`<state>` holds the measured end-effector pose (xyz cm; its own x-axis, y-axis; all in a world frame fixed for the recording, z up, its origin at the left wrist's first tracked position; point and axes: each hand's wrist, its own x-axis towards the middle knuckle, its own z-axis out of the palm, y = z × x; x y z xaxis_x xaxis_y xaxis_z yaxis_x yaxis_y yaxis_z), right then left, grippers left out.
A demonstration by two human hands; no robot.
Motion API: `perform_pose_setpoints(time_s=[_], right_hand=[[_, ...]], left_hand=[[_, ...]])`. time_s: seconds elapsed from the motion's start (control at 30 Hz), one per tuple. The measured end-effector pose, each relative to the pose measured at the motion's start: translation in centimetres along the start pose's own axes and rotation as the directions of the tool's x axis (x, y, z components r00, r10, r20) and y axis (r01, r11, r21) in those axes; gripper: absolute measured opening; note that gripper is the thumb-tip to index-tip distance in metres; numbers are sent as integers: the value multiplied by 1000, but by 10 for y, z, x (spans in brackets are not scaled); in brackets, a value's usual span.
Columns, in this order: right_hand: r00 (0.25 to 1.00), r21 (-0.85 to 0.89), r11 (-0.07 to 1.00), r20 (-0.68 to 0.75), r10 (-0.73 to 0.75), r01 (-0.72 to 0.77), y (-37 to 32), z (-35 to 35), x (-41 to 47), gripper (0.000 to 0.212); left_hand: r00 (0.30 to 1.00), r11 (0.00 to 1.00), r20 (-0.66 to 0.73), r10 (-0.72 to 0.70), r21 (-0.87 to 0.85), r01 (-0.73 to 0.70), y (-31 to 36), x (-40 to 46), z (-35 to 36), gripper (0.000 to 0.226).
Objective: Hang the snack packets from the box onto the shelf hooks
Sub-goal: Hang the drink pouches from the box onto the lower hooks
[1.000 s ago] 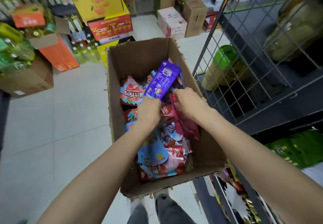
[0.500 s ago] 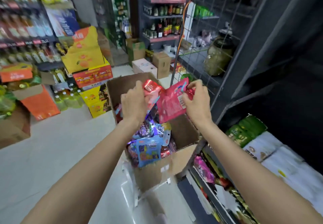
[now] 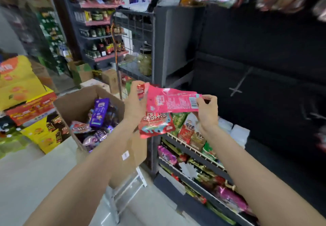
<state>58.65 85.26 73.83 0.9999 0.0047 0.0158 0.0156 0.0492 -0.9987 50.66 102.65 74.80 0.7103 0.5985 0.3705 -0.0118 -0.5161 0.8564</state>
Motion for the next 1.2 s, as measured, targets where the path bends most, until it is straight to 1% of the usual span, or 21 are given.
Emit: perform_pose_setpoints(time_s=[0.07,0.1,0.17,0.2,0.27,0.3,0.37,0.4,0.47,0.5,0.53,0.6,0.67,0.77,0.8,0.9,0.97,1.0,1.07,1.13,1.2], right_hand=[[1000,1,1000,-16,-2,2,4,-33,-5,16],[1000,10,1000,-7,15,-15,8,-51,-7,23],[999,-6,999,24,46,-46,16,-87,-11,35],[997,-40,998,59,53,-51,18,-105,-15,36],[993,-138,990,113,36,-20,23,-138,-20,39],[990,-190,982,136,19,7,25,-153,-22,37],[982,-277,960,187,14,39,31,-181,-25,20],[976,-331,943,214,43,31,34,-194,-25,24],[961,-443,896,258,96,29,39,-224,-25,67],[955,-503,863,272,117,38,41,-239,-24,78],[950,-553,831,286,127,55,41,-253,-25,79],[948,-608,790,291,130,78,42,-284,-24,75],[962,-609,788,259,87,93,43,-311,-25,66],[978,-656,742,210,3,138,50,-352,-26,31],[982,-680,719,191,-18,145,51,-365,-28,26],[992,-673,730,109,-65,122,51,-405,-30,34],[998,-581,813,55,-12,42,47,-431,-30,38],[998,-483,875,41,42,-17,45,-443,-30,36],[994,-288,953,28,104,-91,39,-464,-33,21],[996,-206,975,11,91,-87,38,-483,-31,8],[996,-130,987,-12,90,-91,36,-494,-31,7]], left_hand=[[998,988,51,-32,-147,40,17,-11,26,28],[994,972,100,-47,-223,68,24,-18,38,29],[969,943,242,-56,-306,130,32,-33,64,35],[950,940,306,-59,-303,156,34,-41,78,37],[927,956,366,-84,-233,179,38,-60,106,31],[922,954,373,-107,-224,202,40,-70,120,27],[910,923,374,-180,-256,288,51,-91,148,22],[903,908,374,-212,-266,323,59,-101,161,21],[884,886,385,-265,-265,381,74,-119,185,18],[871,878,398,-287,-255,405,81,-129,197,16],[861,876,413,-297,-241,417,87,-137,208,17],[838,878,451,-307,-206,433,101,-155,229,20],[816,864,477,-327,-198,462,115,-173,249,18],[794,841,524,-309,-239,485,135,-199,276,25],[794,847,534,-291,-242,473,142,-207,285,29],[783,869,570,-251,-223,441,164,-224,308,37],[778,863,573,-257,-226,452,175,-231,321,42],[779,848,558,-284,-233,476,178,-234,327,43],[782,801,513,-354,-266,537,184,-235,338,39],[790,769,469,-395,-301,564,192,-235,348,34],[798,746,443,-409,-342,572,199,-235,355,30]])
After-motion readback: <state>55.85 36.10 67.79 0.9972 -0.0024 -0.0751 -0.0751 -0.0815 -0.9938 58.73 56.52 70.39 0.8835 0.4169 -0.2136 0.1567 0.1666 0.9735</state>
